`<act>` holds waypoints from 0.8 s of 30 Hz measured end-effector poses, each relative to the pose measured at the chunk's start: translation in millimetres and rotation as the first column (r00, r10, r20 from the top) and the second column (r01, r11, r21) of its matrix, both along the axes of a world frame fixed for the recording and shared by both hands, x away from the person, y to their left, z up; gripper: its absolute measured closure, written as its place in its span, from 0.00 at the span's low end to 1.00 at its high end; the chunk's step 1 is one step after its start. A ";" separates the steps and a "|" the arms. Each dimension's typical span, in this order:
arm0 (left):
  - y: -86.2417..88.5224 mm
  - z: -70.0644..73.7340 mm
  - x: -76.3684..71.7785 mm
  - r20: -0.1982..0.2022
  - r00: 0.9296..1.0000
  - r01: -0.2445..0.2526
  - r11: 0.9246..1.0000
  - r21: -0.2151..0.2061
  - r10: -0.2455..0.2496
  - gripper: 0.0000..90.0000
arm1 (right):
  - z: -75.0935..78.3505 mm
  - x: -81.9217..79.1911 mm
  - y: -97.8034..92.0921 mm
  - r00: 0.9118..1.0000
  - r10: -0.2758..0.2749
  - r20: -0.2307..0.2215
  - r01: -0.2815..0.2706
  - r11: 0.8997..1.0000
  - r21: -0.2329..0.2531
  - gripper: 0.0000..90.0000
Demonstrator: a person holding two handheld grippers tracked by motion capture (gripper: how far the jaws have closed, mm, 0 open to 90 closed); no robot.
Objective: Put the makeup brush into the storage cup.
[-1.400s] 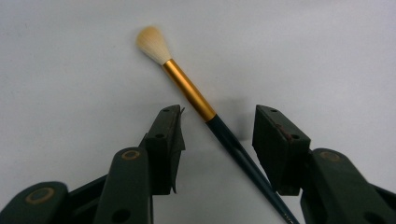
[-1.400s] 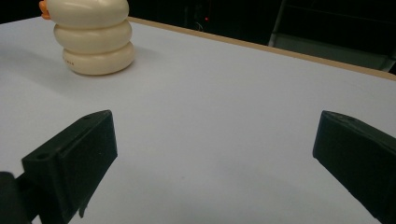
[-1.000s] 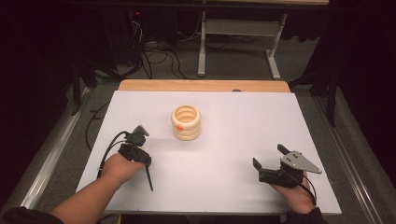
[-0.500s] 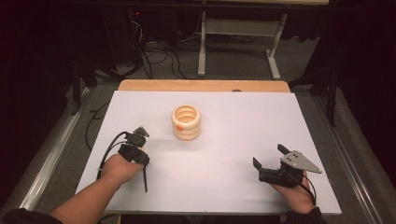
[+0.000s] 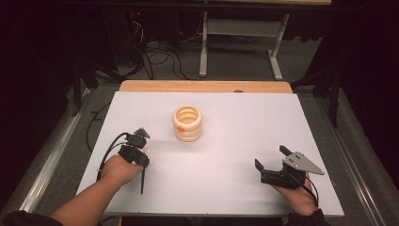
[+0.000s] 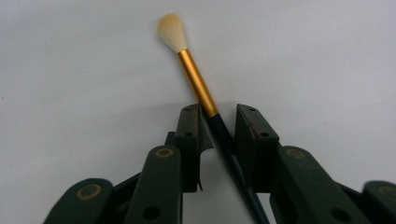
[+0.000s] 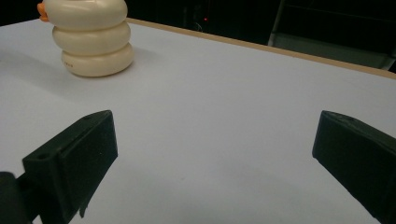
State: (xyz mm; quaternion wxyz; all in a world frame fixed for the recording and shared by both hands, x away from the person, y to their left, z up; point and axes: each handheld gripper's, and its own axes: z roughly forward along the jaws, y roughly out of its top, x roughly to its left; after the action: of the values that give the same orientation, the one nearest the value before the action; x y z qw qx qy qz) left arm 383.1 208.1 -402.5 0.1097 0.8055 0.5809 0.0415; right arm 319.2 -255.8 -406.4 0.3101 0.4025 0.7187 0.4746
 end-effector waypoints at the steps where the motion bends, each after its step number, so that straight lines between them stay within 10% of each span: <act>1: 0.4 0.1 0.3 -0.002 1.000 0.002 1.000 0.000 -0.002 0.82 | -0.2 0.6 -0.3 1.000 0.006 0.006 -0.006 1.000 -0.002 0.01; 24: 5.4 0.1 4.6 -0.019 1.000 0.023 1.000 -0.007 -0.023 0.90 | 0.3 0.5 0.6 1.000 -0.001 0.010 0.001 1.000 -0.009 0.01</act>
State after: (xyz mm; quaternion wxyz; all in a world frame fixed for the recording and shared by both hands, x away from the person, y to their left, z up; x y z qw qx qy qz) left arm 387.7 213.5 -402.4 0.1073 0.8121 0.5728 0.0306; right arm 319.6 -255.2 -406.1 0.3158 0.3991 0.7191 0.4732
